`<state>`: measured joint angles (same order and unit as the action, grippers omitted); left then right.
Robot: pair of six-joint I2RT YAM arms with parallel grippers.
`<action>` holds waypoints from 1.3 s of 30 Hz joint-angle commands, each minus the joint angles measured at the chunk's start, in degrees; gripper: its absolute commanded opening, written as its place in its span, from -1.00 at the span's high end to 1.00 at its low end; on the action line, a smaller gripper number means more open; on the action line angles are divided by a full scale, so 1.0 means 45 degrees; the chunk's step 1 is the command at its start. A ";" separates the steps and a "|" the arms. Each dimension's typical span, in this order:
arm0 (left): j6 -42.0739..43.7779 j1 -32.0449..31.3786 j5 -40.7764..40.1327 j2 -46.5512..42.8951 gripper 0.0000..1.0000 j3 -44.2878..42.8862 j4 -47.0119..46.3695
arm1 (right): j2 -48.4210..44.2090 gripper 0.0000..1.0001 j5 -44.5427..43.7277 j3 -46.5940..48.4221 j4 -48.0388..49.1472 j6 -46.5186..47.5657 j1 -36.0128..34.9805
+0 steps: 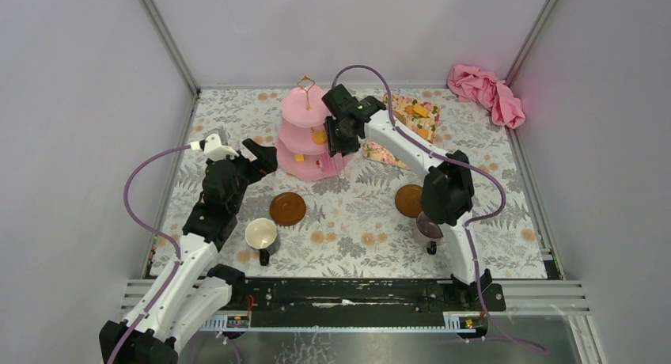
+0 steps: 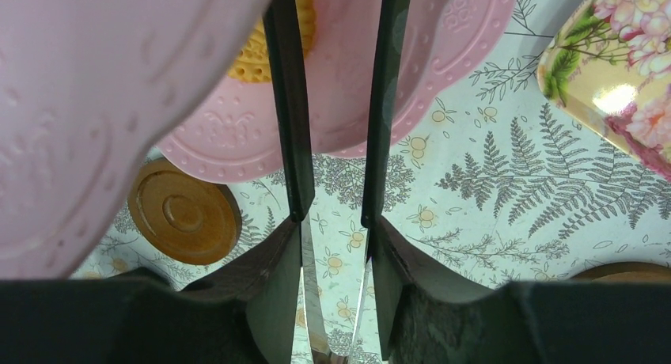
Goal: Serve the afternoon tea
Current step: Place the desert on the desert table.
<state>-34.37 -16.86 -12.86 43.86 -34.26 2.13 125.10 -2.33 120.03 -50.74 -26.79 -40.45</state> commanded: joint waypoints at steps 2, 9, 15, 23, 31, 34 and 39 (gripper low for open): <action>0.0139 0.0076 0.0008 -0.0021 -1.00 -0.0094 -0.0808 | -0.1209 0.24 0.0192 -0.0391 0.0383 0.0036 0.0101; 0.0147 0.0082 -0.0015 -0.0038 -1.00 -0.0101 -0.0825 | -0.1733 0.28 0.0309 -0.0918 0.0835 0.0005 0.0101; 0.0156 0.0085 -0.0017 -0.0051 -1.00 -0.0119 -0.0815 | -0.2164 0.30 0.0473 -0.1218 0.1196 -0.0056 0.0101; 0.0177 0.0099 -0.0049 -0.0127 -1.00 -0.0101 -0.0820 | -0.3197 0.30 0.0439 -0.2729 0.1654 -0.0223 0.0101; 0.0134 0.0129 0.0007 -0.0002 -1.00 -0.0121 -0.0884 | -0.4696 0.32 0.0377 -0.4883 0.2488 -0.0596 0.0087; 0.0157 0.0124 -0.0032 -0.0021 -1.00 -0.0097 -0.0884 | -0.5198 0.32 0.0159 -0.5415 0.2521 -0.0614 0.0082; 0.0176 0.0129 -0.0038 -0.0036 -1.00 -0.0106 -0.0881 | -0.6208 0.32 -0.0332 -0.6241 0.2537 -0.0685 0.0106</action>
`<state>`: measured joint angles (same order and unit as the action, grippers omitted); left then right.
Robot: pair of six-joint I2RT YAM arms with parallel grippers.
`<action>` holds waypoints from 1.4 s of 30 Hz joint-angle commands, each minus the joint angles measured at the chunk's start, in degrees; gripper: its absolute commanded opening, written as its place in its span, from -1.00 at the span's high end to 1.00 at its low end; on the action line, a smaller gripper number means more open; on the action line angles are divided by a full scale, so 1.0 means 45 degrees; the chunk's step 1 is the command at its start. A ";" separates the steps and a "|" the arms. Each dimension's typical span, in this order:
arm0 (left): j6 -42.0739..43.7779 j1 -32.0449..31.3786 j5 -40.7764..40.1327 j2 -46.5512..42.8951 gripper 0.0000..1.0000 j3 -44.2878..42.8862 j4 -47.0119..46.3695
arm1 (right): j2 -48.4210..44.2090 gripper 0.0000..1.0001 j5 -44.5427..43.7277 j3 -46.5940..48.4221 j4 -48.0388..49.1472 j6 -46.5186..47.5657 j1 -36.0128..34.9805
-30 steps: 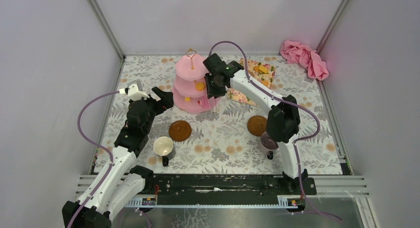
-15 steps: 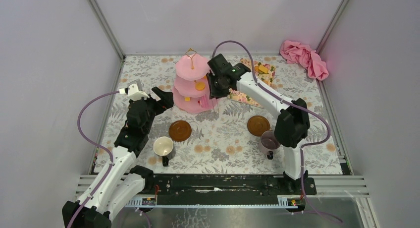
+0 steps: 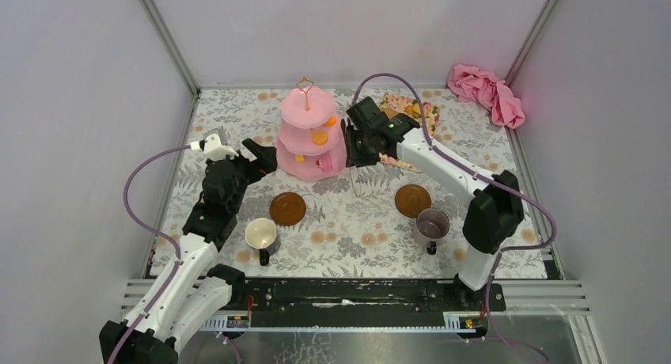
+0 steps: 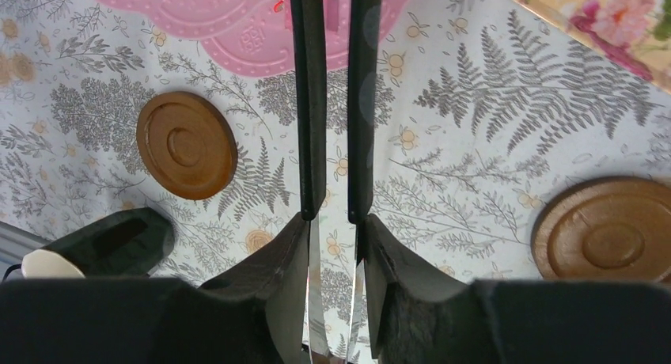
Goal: Serve the afternoon tea
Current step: Place the desert on the desert table, then pick up the desert from the tray.
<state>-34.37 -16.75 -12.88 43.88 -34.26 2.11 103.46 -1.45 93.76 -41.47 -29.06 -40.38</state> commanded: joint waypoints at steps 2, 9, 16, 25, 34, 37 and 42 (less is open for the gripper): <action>0.0211 0.0097 -0.0066 -0.0015 -1.00 -0.0108 -0.0878 | -0.1730 0.33 -0.0776 -0.0736 0.0488 -0.0289 0.0098; 0.0226 0.0110 -0.0010 0.0078 -1.00 -0.0150 -0.0896 | -0.2961 0.33 -0.1338 -0.2098 0.0586 -0.0456 0.0514; 0.0215 0.0105 0.0110 0.0119 -1.00 -0.0115 -0.0918 | -0.3378 0.34 -0.0569 -0.4008 0.1524 -0.0433 0.2456; 0.0296 0.0090 0.0067 0.0019 -1.00 -0.0101 -0.0918 | -0.1362 0.35 -0.0250 -0.4154 0.2184 -0.0178 0.3483; 0.0260 0.0090 0.0169 0.0099 -1.00 -0.0139 -0.0950 | 0.0374 0.37 -0.0055 -0.3941 0.2903 -0.0015 0.4191; 0.0211 0.0099 0.0284 0.0231 -1.00 -0.0165 -0.0981 | 0.0729 0.37 -0.0051 -0.3842 0.3005 -0.0064 0.4412; 0.0247 0.0091 0.0189 0.0116 -1.00 -0.0102 -0.0967 | 0.1084 0.36 0.0010 -0.3739 0.3123 0.0058 0.4639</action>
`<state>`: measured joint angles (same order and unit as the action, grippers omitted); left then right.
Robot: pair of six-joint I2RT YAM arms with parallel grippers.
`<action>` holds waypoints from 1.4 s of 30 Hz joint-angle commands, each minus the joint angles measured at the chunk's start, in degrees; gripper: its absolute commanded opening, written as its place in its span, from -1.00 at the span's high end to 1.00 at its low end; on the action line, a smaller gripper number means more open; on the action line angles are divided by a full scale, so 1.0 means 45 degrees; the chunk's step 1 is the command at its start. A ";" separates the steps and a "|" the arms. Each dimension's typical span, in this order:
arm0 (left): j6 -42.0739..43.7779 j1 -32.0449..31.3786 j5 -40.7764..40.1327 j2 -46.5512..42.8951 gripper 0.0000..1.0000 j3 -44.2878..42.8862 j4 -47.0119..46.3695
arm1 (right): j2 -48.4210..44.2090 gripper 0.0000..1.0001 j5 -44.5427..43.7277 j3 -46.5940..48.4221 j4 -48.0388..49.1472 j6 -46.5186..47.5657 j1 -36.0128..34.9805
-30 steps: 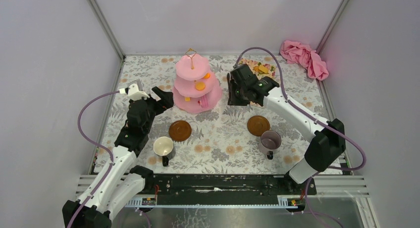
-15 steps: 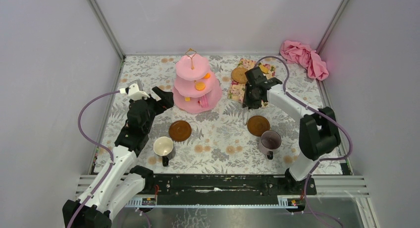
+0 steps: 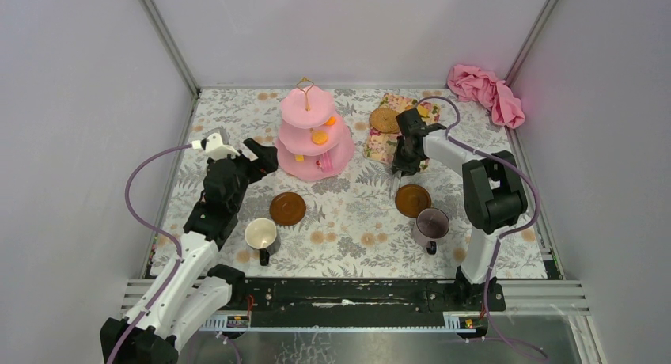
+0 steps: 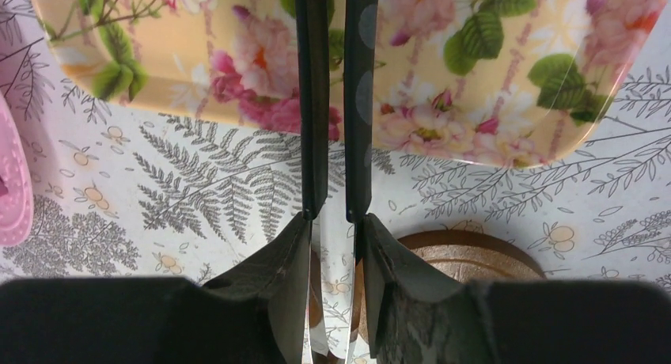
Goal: Serve the afternoon tea
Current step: Pick up the desert from the tray.
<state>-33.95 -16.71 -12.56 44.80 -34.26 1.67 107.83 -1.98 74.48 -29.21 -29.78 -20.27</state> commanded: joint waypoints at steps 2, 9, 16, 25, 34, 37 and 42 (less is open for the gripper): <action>0.0153 0.0079 0.0117 -0.0091 -1.00 -0.0082 -0.0869 | 0.0173 0.33 0.0117 0.0542 0.0477 0.0296 0.0244; 0.0121 0.0085 0.0099 -0.0130 -1.00 0.0013 -0.0879 | 0.0238 0.21 0.0070 0.0376 0.0931 0.0486 0.0536; 0.0225 0.0071 -0.0113 -0.0253 -1.00 -0.0030 -0.0720 | 0.0573 0.17 0.0048 0.0395 0.1386 0.0434 0.0618; 0.0137 0.0073 0.0019 -0.0208 -1.00 -0.0118 -0.0779 | -0.0023 0.17 -0.0279 0.0269 0.0849 -0.0017 0.0619; 0.0007 0.0080 0.0110 -0.0588 -1.00 -0.0023 -0.0829 | -0.0694 0.18 -0.0231 0.0354 -0.0054 -0.1074 0.0619; 0.0006 0.0068 0.0082 -0.0670 -1.00 -0.0023 -0.0895 | -0.0812 0.19 -0.0353 0.0665 -0.0488 -0.1213 0.0619; 0.0006 0.0061 0.0074 -0.0750 -1.00 0.0016 -0.0952 | -0.1030 0.19 -0.0475 0.0828 -0.1034 -0.1432 0.0641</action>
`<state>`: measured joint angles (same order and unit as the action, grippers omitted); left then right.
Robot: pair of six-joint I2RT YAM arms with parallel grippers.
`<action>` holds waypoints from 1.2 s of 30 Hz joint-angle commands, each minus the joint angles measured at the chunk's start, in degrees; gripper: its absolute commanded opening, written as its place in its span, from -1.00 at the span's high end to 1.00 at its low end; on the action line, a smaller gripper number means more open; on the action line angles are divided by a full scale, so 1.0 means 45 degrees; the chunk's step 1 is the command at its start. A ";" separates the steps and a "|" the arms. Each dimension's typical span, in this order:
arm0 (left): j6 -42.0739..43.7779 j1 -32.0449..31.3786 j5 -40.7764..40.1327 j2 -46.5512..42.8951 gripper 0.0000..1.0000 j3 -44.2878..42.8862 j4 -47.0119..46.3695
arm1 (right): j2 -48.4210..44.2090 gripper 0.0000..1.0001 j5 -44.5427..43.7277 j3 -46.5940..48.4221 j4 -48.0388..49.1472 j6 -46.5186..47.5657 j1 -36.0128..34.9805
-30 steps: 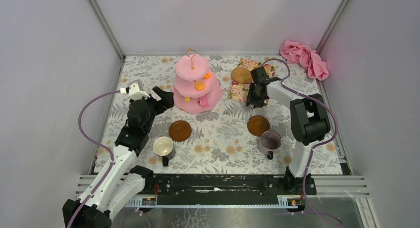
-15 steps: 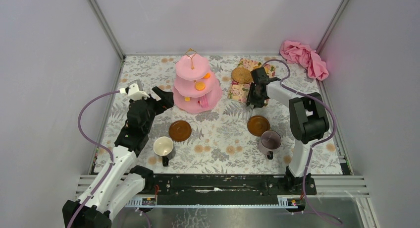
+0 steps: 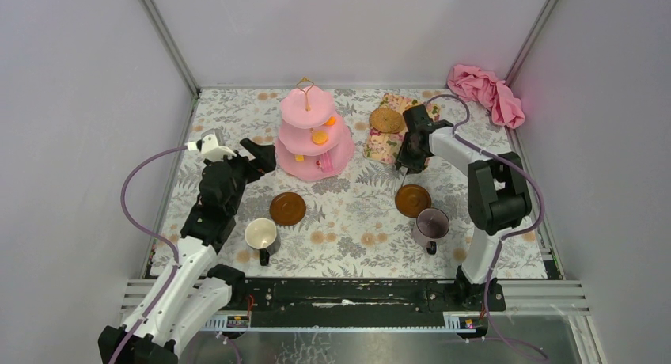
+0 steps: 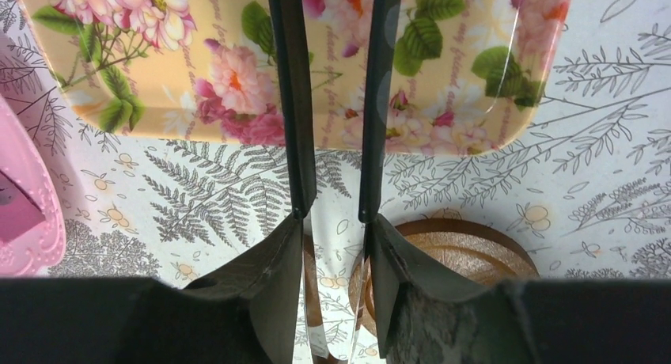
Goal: Serve the afternoon tea
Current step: Pick up the desert from the tray.
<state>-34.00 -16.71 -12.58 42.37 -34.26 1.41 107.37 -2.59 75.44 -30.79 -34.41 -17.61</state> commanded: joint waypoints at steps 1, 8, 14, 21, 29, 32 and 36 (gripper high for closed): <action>0.0006 0.0061 0.0075 -0.0226 -1.00 0.0016 -0.0925 | -0.1016 0.19 -0.0327 0.0594 -0.0730 -0.0475 0.0055; 0.0026 0.0040 0.0076 -0.0216 -1.00 -0.0002 -0.1016 | -0.0879 0.18 -0.0201 0.0682 -0.1030 -0.0507 0.0390; 0.0114 0.0029 0.0034 -0.0222 -1.00 -0.0004 -0.0997 | -0.0629 0.15 0.0177 0.0737 -0.0822 -0.0357 0.0751; 0.0104 0.0041 0.0025 -0.0119 -1.00 -0.0023 -0.0995 | 0.0054 0.10 0.0311 0.1555 -0.1116 0.0059 0.0984; 0.0118 0.0043 0.0040 -0.0116 -1.00 -0.0048 -0.0996 | 0.0616 0.07 0.0480 0.1794 -0.1150 0.0164 0.1151; 0.0076 0.0060 0.0057 -0.0077 -1.00 -0.0067 -0.0996 | 0.0732 0.07 0.0502 0.1908 -0.1193 0.0185 0.1178; 0.0113 0.0058 0.0076 -0.0077 -1.00 -0.0061 -0.0979 | 0.0961 0.06 0.0562 0.2185 -0.1310 0.0205 0.1265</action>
<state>-33.98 -16.71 -12.58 42.17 -34.26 0.36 111.20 -1.78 81.73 -35.57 -34.33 -12.51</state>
